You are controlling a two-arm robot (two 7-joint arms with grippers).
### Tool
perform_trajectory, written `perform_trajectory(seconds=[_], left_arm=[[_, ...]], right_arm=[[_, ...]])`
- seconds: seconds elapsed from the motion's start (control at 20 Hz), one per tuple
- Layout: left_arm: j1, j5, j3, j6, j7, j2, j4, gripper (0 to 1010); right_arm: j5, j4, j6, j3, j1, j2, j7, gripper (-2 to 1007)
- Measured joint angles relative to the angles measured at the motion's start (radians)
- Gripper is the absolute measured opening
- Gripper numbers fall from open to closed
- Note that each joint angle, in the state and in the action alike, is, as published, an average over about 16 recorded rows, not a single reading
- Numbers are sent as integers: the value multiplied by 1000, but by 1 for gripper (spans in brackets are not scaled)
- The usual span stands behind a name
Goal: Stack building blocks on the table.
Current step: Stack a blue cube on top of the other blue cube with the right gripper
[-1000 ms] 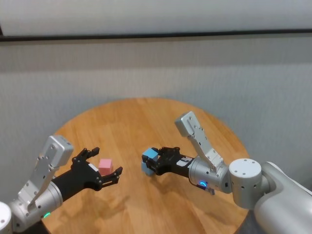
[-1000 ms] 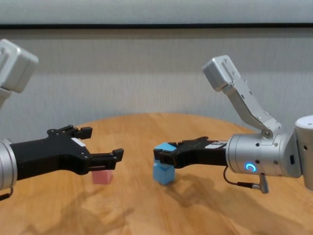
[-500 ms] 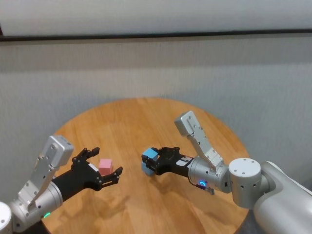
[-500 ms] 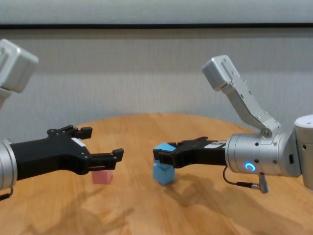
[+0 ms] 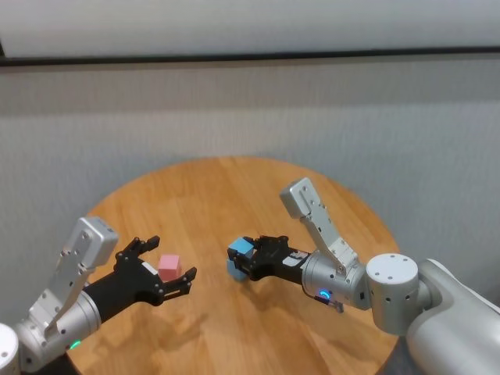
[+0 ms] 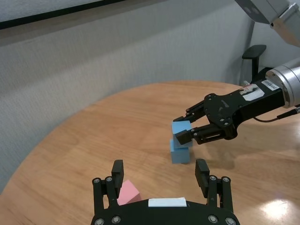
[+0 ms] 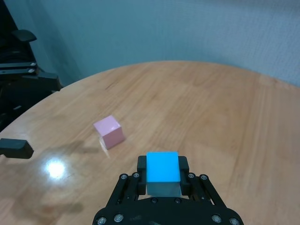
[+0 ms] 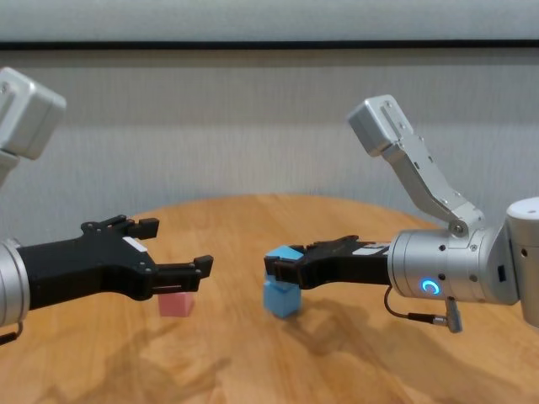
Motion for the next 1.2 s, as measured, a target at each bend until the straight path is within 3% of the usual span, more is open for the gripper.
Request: perform_trajectory(seconds=[0.85,1.2], left_arm=[[0,0,0,0,0,0,0,1002],[0,0,0,0,0,0,0,1002]], right_arm=[[0,-3,17,3,-3,-1,-7,371],[0,-2,14,4,-4,-3,-10,425]])
